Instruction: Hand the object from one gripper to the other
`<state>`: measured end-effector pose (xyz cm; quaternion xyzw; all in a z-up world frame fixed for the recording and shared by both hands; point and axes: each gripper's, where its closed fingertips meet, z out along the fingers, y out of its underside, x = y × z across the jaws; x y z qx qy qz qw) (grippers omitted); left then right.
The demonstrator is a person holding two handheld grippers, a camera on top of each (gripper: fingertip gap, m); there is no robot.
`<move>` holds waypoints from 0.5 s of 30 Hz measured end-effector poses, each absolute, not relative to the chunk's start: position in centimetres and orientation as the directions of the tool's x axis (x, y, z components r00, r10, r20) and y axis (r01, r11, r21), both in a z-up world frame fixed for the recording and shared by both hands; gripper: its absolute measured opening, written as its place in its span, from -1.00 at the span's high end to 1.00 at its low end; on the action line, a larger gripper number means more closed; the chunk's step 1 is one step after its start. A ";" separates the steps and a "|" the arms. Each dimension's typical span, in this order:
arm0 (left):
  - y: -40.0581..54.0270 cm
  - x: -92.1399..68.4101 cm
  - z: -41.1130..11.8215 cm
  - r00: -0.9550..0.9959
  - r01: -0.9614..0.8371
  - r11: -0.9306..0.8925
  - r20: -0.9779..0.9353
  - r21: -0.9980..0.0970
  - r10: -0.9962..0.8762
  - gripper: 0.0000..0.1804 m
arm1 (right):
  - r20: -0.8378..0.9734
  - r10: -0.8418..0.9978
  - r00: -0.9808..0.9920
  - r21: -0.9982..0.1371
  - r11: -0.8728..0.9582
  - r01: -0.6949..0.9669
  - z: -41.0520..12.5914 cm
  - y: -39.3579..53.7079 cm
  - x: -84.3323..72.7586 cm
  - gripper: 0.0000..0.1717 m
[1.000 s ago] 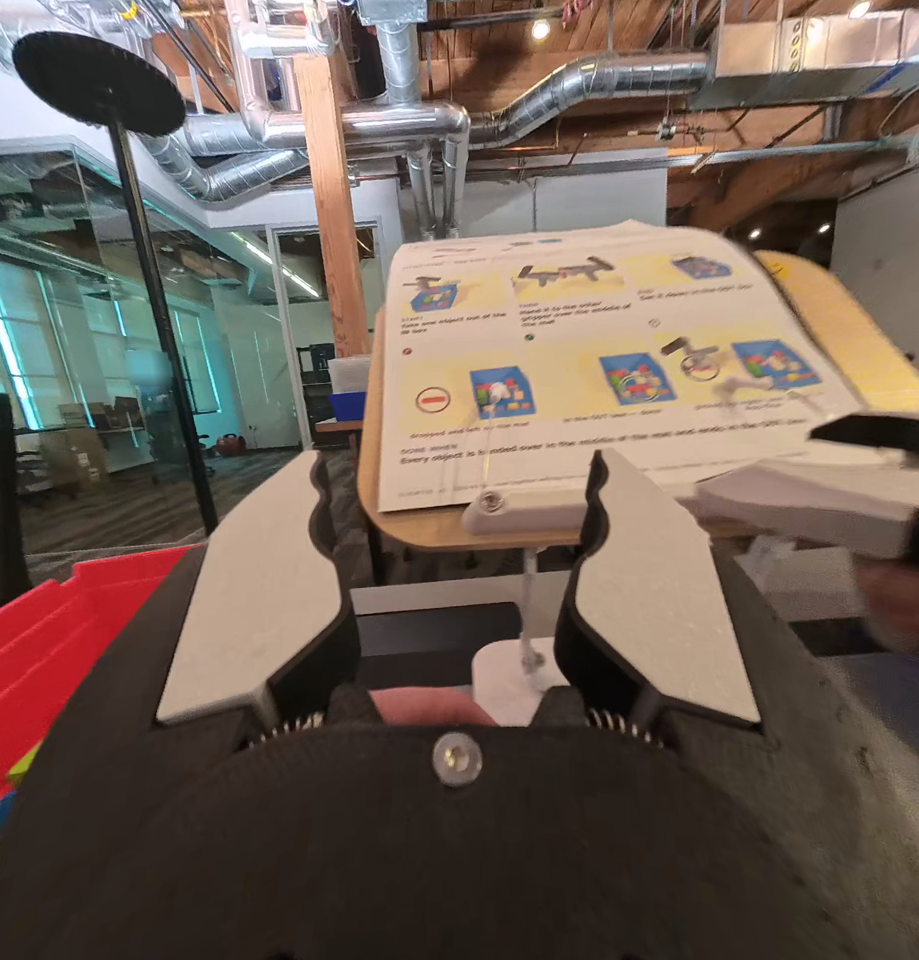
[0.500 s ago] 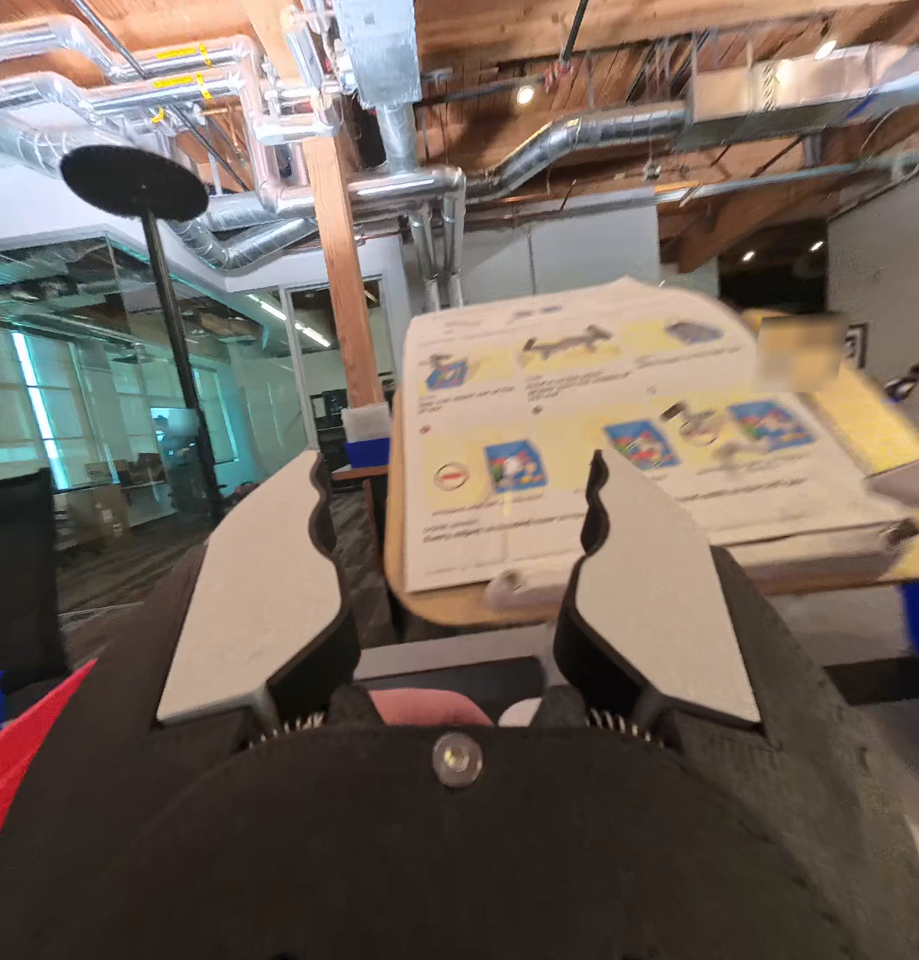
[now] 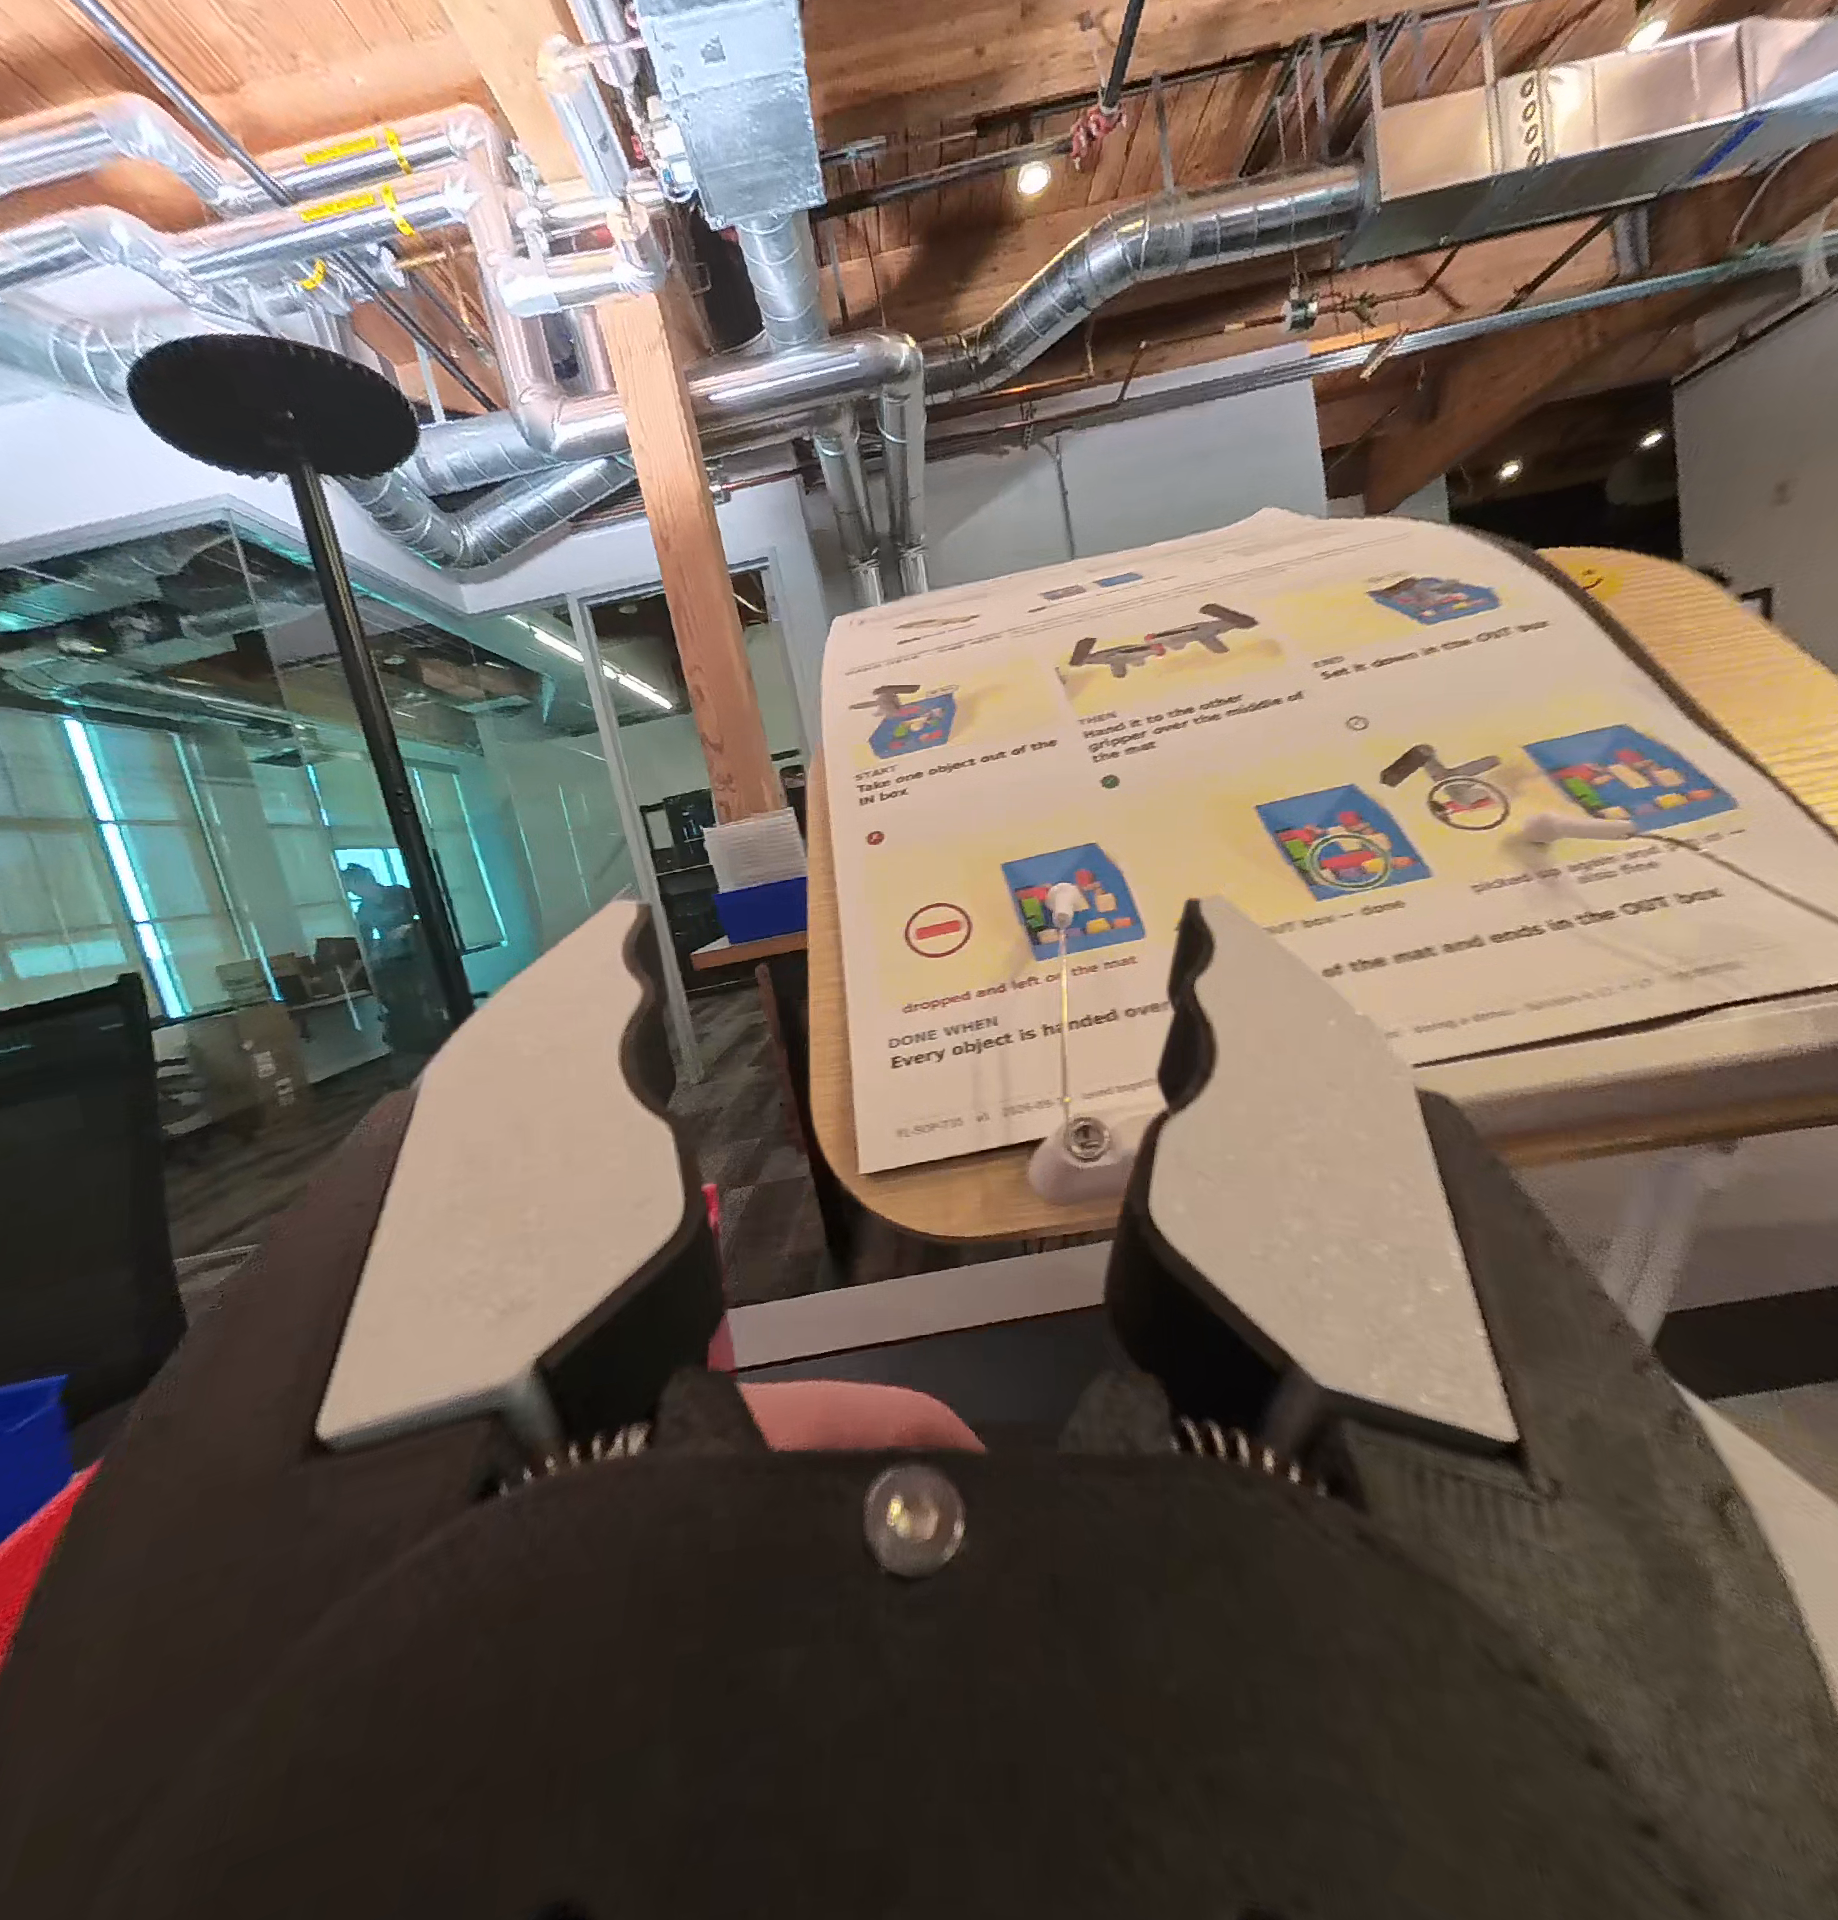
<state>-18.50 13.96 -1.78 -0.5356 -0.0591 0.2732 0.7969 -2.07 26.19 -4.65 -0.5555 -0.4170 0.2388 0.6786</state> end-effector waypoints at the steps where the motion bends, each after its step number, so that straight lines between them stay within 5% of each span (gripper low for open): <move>1: 13.9 -19.0 -1.9 0.843 -0.368 0.269 -0.197 -0.890 0.501 -0.03 | 0.316 0.777 0.545 -0.948 0.278 0.153 -4.7 26.4 -1.7 -0.06; 15: 10.7 -26.2 -0.7 0.753 -0.439 0.211 -0.230 -0.873 0.617 -0.02 | 0.360 0.742 0.566 -0.933 0.285 0.221 -5.4 28.8 1.1 -0.06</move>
